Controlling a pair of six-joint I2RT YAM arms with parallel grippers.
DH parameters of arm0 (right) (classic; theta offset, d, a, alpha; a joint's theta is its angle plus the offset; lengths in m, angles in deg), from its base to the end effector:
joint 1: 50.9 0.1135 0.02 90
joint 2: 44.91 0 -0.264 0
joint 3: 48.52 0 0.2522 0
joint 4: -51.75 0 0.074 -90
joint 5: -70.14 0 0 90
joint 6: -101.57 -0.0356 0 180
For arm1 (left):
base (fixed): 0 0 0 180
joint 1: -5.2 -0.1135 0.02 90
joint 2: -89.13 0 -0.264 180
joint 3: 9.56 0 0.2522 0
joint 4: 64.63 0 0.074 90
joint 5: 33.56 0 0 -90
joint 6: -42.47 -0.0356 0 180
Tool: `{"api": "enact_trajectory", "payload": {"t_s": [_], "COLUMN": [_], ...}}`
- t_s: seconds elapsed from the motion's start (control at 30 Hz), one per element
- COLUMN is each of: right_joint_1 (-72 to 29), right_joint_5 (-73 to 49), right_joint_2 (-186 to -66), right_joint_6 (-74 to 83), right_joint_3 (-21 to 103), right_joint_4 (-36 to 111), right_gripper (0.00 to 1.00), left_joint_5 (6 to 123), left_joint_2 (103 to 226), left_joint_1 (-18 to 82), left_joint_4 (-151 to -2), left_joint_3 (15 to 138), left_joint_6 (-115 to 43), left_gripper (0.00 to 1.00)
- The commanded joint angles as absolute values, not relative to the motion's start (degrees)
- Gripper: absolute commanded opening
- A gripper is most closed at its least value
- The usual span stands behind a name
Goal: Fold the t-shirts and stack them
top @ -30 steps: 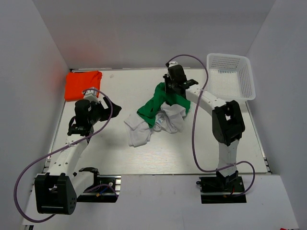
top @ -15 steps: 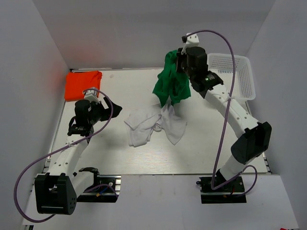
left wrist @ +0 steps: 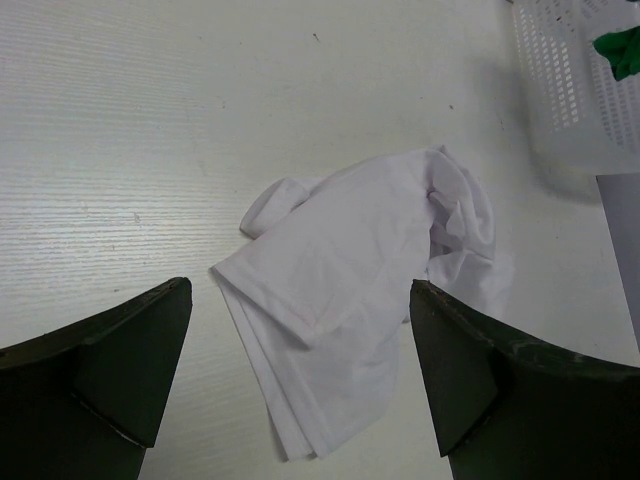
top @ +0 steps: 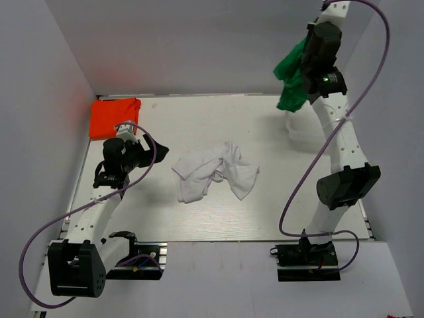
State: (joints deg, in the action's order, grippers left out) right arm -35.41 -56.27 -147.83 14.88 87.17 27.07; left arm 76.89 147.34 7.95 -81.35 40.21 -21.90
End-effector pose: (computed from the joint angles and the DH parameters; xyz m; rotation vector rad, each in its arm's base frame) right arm 0.3841 0.0845 0.5218 0.2881 1.4347 -0.2802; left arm 0.2267 -0.0233 0.2552 -0.1748 2.0372 -0.6715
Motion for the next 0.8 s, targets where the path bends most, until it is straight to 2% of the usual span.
{"api": "enact_trajectory", "payload": {"t_s": [0.0,0.17,0.47,0.77], "right_joint_1": [-40.6,-46.24,-56.52,-59.07], "right_joint_5": [-56.88,-53.45,-36.13,-28.82], "right_joint_2": [-147.31,-150.63,-157.66,-162.59], "right_joint_6": [17.1,14.91,1.11,-0.04], "right_joint_3": [87.87,83.29,72.39,74.3], "right_joint_4": [30.25,29.82,27.7,27.62], "right_gripper": [0.0,0.0,0.0,0.0], "left_joint_5": [79.28,81.66,82.9,86.41], "left_joint_2": [147.92,151.88,156.62,157.24], "left_joint_1": [8.1,8.1,8.1,9.16], "left_joint_4": [-79.98,-79.97,-80.84,-80.85], "left_joint_3": [40.06,41.11,42.35,39.37], "left_joint_6": [-22.57,-23.1,-24.85,-23.01], "left_gripper": [1.0,1.0,1.0,1.0]}}
